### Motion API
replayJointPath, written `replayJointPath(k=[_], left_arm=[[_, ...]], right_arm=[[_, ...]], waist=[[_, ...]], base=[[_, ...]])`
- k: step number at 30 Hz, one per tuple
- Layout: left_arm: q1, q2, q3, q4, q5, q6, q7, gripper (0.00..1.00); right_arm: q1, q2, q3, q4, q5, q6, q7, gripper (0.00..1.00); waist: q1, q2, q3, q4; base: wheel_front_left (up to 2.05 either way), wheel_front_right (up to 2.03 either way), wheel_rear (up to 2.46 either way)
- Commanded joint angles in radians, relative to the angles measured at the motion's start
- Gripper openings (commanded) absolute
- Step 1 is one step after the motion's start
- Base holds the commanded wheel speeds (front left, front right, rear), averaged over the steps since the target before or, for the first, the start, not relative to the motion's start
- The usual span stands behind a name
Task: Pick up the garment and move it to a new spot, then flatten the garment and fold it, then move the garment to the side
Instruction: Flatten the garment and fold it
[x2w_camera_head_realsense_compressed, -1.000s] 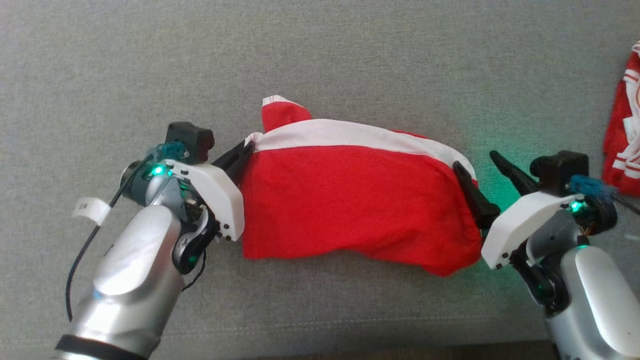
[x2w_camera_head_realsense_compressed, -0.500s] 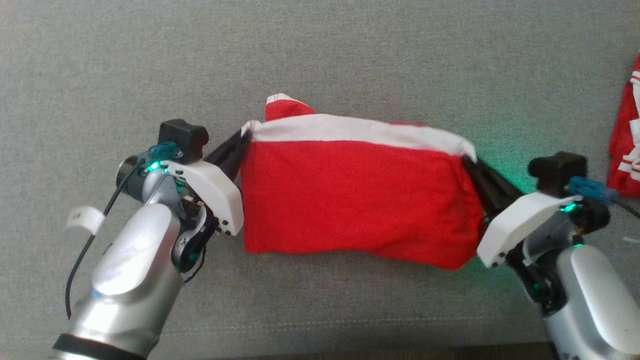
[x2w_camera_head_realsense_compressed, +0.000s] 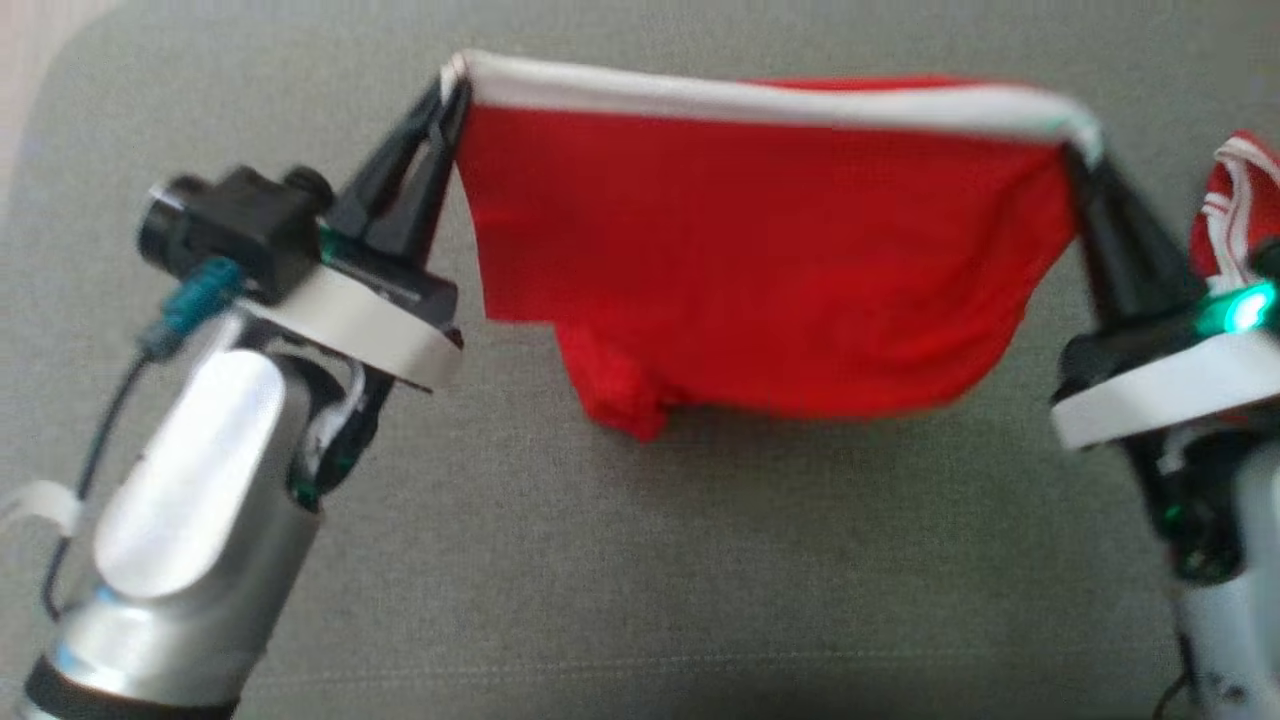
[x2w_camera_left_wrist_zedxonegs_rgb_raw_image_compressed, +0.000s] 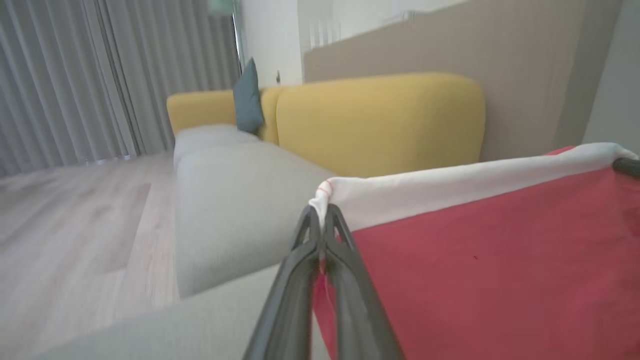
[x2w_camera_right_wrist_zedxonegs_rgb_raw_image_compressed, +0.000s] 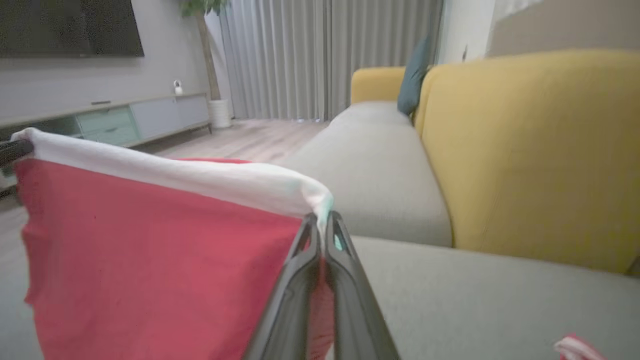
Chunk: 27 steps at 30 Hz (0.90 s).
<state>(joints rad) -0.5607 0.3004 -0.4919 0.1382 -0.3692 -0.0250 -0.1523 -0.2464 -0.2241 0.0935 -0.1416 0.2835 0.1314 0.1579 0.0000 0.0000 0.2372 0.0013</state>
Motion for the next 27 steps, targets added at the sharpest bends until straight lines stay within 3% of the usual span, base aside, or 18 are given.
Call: replayJointPath(k=[1,8,18,22,27], left_arm=[[-0.069,0.038,0.058,-0.057,-0.002,0.007,0.002,0.00],[-0.189,0.061,0.116,-0.226,-0.009,0.041,0.076,0.00],[-0.220,0.059,0.131,-0.233,-0.036,0.063,0.131,0.00],[-0.232,0.045,0.127,-0.178,-0.058,0.050,0.123,0.00],[-0.326,0.012,0.123,-0.001,-0.098,-0.017,0.072,0.00]], right_arm=[[-0.058,-0.015,-0.005,-0.060,-0.008,-0.001,-0.006,0.00],[-0.164,-0.008,-0.080,-0.198,0.003,-0.001,0.061,0.00],[-0.206,-0.010,-0.076,-0.197,0.045,-0.001,0.126,0.00],[-0.221,-0.005,-0.063,-0.145,0.064,-0.001,0.133,0.00],[-0.332,0.008,-0.035,0.027,0.059,-0.001,0.086,0.00]], waist=[[0.0000,0.0000,-0.030,0.003],[0.0000,0.0000,-0.097,0.012],[0.0000,0.0000,-0.131,0.010],[0.0000,0.0000,-0.105,0.009],[0.0000,0.0000,-0.041,0.004]], base=[[0.00,0.00,0.00],[0.00,0.00,0.00],[0.00,0.00,0.00],[0.00,0.00,0.00],[0.00,0.00,0.00]])
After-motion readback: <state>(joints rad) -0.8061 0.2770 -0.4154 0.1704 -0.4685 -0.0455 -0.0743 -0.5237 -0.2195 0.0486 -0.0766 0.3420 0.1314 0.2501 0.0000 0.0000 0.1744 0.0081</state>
